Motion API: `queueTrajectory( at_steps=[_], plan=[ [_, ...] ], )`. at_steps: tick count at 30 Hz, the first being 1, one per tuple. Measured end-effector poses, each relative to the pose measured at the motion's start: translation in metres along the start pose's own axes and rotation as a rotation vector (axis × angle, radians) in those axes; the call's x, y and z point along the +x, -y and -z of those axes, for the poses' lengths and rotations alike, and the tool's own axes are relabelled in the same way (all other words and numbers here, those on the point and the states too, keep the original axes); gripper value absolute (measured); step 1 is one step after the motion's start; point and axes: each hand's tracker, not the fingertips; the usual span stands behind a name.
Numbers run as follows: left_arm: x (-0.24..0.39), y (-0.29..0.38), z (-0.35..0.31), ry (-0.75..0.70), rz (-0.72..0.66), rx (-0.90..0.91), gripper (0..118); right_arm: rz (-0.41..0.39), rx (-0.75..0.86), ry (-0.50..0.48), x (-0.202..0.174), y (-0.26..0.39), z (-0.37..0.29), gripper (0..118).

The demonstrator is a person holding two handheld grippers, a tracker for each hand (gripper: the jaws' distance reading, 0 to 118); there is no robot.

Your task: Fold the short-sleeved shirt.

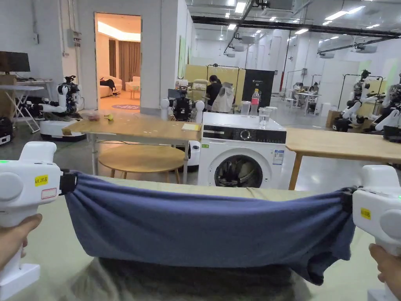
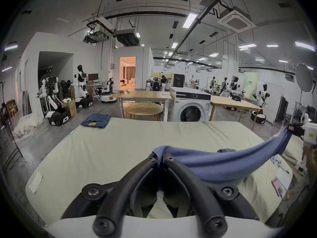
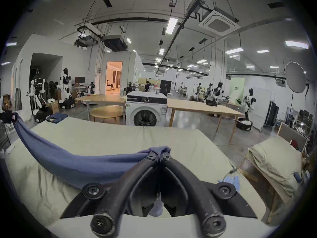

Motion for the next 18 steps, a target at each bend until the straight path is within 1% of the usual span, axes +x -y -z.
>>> queueTrajectory(
  at_steps=[1,3,5,7,9,11,14,16,18],
  plan=[
    [-0.001,0.011,-0.01,-0.001,-0.005,0.003,0,0.001,-0.011,0.005,0.0,0.01,-0.009,0],
    [-0.003,0.032,-0.026,-0.001,-0.005,-0.005,0,-0.027,-0.032,-0.004,-0.001,0.028,-0.027,0],
    [-0.006,0.057,-0.04,-0.011,-0.005,-0.035,0,-0.022,-0.058,-0.011,-0.003,0.05,-0.04,0],
    [-0.01,0.086,-0.05,-0.019,-0.037,-0.054,0,-0.074,-0.084,-0.006,-0.009,0.076,-0.055,0],
    [-0.012,0.113,-0.059,-0.022,-0.069,-0.075,0,-0.069,-0.107,-0.004,-0.011,0.1,-0.066,0],
    [-0.011,0.139,-0.068,-0.033,-0.068,-0.099,0,-0.067,-0.145,-0.014,-0.012,0.124,-0.078,0],
    [-0.009,0.178,-0.077,-0.036,-0.051,-0.158,0,-0.1,-0.203,0.002,-0.015,0.162,-0.092,0],
    [-0.01,0.203,-0.078,-0.045,-0.061,-0.206,0,-0.079,-0.256,-0.015,-0.014,0.189,-0.099,0],
    [-0.009,0.225,-0.079,-0.051,-0.056,-0.262,0,-0.081,-0.319,-0.019,-0.013,0.215,-0.1,0]
  ],
)
